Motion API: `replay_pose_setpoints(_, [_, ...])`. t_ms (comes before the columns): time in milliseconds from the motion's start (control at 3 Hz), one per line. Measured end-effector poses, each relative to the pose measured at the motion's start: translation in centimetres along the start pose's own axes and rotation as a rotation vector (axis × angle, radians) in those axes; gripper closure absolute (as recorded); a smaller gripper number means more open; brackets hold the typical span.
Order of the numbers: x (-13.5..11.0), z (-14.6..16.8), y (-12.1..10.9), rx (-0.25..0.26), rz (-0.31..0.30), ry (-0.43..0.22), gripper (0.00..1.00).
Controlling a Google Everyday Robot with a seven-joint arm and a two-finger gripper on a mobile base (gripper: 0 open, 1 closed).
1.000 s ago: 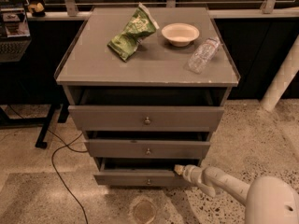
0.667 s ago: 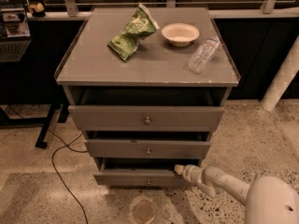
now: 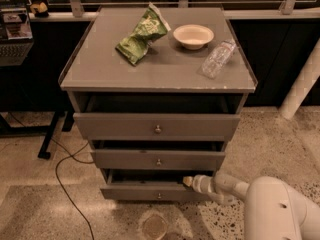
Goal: Open bottom drawer
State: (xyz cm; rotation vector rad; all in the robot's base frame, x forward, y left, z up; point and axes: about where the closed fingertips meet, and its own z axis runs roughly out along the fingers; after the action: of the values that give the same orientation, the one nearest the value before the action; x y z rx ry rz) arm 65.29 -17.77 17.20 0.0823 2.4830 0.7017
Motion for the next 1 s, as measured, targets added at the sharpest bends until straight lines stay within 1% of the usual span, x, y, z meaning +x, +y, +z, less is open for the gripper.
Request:
replay_pose_setpoints(333, [-0.28, -0.42, 0.30, 0.000, 0.000, 0.000, 1.00])
replay_pose_setpoints(667, [0.58, -0.71, 0.40, -0.004, 0.020, 0.020, 1.00])
replay_pose_setpoints(1000, [0.41, -0.95, 0.57, -0.004, 0.020, 0.020, 1.00])
